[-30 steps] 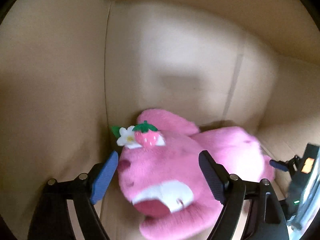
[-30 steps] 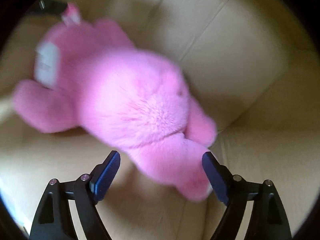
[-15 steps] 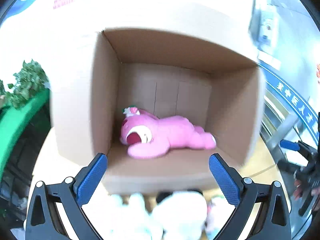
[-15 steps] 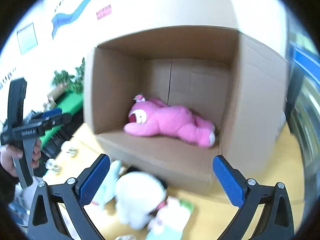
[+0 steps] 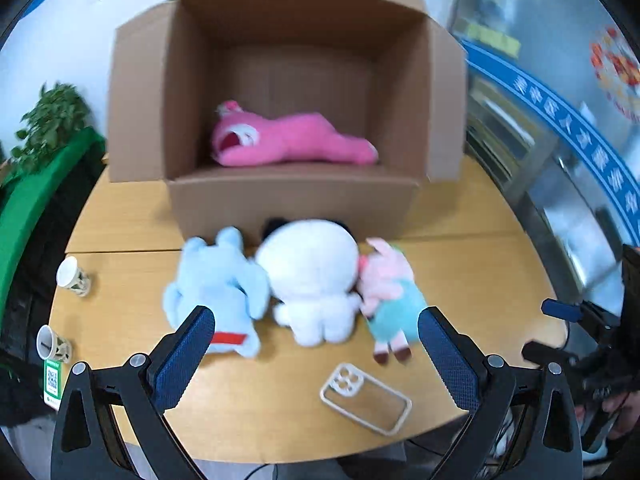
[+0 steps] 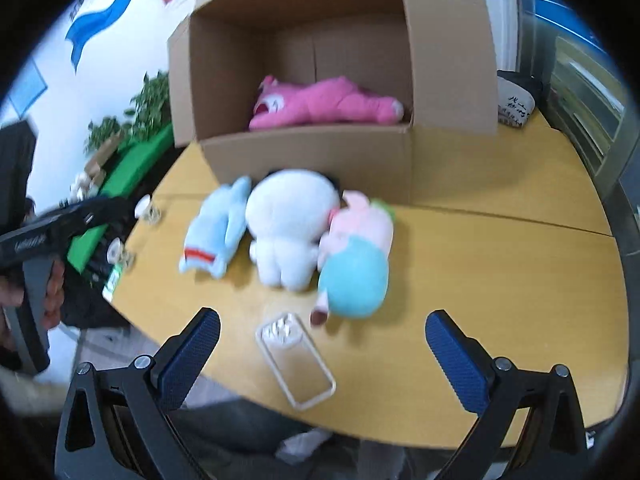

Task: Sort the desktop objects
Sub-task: 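Open both tools, release the bear and withdraw from the box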

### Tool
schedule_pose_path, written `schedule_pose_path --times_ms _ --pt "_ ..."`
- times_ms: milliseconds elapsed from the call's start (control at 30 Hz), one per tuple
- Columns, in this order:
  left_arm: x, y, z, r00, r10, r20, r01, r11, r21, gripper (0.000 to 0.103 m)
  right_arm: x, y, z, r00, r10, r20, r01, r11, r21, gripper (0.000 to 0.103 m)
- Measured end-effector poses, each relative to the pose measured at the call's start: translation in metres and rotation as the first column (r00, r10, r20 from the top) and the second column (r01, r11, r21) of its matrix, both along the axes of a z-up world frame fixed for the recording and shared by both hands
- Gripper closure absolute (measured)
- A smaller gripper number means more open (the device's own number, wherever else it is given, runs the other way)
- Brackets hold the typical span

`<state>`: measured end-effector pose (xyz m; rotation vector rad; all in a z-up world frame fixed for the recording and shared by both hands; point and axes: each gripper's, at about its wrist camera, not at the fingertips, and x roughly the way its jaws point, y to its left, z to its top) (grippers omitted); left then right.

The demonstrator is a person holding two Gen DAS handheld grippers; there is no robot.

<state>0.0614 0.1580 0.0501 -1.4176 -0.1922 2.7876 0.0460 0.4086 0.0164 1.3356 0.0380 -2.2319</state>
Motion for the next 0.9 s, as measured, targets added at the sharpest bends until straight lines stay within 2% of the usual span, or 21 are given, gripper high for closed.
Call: schedule_pose_path --times_ms 133,233,300,400,500,633,767,900 --pt "-0.004 0.011 -0.010 0.997 -0.070 0.015 0.070 0.997 0.027 0.000 0.019 -0.001 0.000 1.000 -0.012 0.022 0.011 0.999 0.031 0.000" --pt "-0.001 0.003 -0.005 0.995 -0.100 -0.005 0.100 0.995 0.013 0.000 0.023 -0.008 0.004 0.998 -0.053 0.026 0.051 0.998 0.044 0.000" --pt "0.004 -0.011 -0.002 0.995 -0.100 -0.020 0.100 0.995 0.002 0.000 0.020 -0.008 0.008 0.994 -0.093 0.054 0.094 0.996 -0.004 0.000" --pt "0.018 -0.045 0.000 0.998 -0.048 -0.038 0.049 0.999 0.019 0.000 0.016 -0.009 0.016 0.985 -0.145 0.093 0.154 0.983 -0.098 0.000" --pt "0.034 -0.084 -0.003 0.999 0.020 -0.036 -0.019 0.999 0.030 0.000 0.019 -0.018 0.017 0.983 -0.165 0.084 0.171 0.983 -0.072 0.000" --pt "0.053 -0.122 -0.006 0.998 0.062 -0.026 -0.062 0.998 0.022 0.000 0.026 -0.030 0.011 0.976 -0.202 0.085 0.201 0.979 0.020 0.000" --pt "0.067 -0.146 -0.014 0.998 0.061 -0.016 -0.061 0.998 0.030 0.000 0.032 -0.036 0.002 0.968 -0.234 0.090 0.228 0.971 0.069 0.000" --pt "0.066 -0.146 -0.029 0.999 0.028 0.015 -0.029 0.997 0.078 0.000 0.039 -0.041 -0.019 0.965 -0.223 0.137 0.214 0.974 0.080 0.000"
